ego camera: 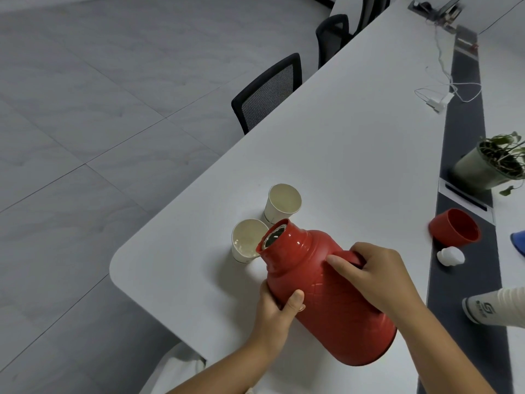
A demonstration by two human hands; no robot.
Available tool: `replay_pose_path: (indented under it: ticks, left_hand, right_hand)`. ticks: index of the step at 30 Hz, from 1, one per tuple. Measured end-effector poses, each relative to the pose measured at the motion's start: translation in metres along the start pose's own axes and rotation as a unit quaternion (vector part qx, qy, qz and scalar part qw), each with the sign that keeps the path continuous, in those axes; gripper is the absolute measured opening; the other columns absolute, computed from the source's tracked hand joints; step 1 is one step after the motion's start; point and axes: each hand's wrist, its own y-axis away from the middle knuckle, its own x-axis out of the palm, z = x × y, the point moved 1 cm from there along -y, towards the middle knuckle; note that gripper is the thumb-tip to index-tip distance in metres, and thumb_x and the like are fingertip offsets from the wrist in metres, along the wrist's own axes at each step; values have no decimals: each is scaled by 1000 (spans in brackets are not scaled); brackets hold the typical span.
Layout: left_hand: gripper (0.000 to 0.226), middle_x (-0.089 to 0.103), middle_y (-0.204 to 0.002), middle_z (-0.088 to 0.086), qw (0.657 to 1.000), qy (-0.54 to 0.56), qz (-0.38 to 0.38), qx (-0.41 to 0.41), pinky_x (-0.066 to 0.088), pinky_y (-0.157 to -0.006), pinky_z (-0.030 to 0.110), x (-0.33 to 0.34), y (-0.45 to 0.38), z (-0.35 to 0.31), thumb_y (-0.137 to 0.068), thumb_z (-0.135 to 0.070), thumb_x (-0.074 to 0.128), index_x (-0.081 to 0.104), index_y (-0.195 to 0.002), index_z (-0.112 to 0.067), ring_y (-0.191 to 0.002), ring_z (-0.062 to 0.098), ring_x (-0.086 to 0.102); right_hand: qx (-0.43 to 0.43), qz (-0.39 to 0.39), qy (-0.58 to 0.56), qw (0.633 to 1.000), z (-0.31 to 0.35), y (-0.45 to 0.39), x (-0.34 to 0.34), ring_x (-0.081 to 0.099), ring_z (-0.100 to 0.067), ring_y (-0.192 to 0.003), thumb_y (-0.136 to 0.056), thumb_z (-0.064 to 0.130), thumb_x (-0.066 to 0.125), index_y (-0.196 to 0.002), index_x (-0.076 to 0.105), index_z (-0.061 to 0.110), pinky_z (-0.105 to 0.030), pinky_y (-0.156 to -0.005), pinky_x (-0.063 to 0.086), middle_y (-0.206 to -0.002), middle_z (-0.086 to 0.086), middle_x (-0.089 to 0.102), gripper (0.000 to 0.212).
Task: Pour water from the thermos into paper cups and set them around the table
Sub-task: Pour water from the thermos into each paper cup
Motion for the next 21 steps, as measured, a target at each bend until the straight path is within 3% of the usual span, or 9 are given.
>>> replay_pose_path:
  ticks: [2,6,11,21]
  left_hand:
    - [41,57,-94,4,1000,2,3,4,49,-57,12,0,0,-1,-62,-27,60,45,-98,-17,-67,-5,64]
    - [66,57,-94,3,1000,6,0,6,49,-57,12,0,-1,-1,-45,-48,63,44,-100,-16,-67,-5,64]
    - [77,57,-93,5,1000,6,-5,11,49,-56,12,-1,-2,0,-44,-49,62,43,-107,-7,-65,-4,63]
    - [65,57,-93,3,1000,5,0,10,49,-56,12,0,-1,-4,-45,-49,62,45,-99,-16,-68,-5,63]
  right_hand:
    - [0,1,-2,1000,0,0,0,39,-15,-46,-73,42,64,-55,51,3,-29,-49,29,-45,-1,43,44]
    - [0,2,-3,1000,2,-1,1,38,-15,-46,-72,42,63,-55,51,3,-29,-49,29,-45,-1,42,44]
    - [-1,4,0,1000,2,0,1,38,-15,-46,-73,41,64,-54,50,6,-29,-49,29,-45,0,42,43]
    - [2,2,1,1000,3,0,1,40,-13,-46,-73,42,63,-51,48,10,-28,-48,29,-45,0,43,42]
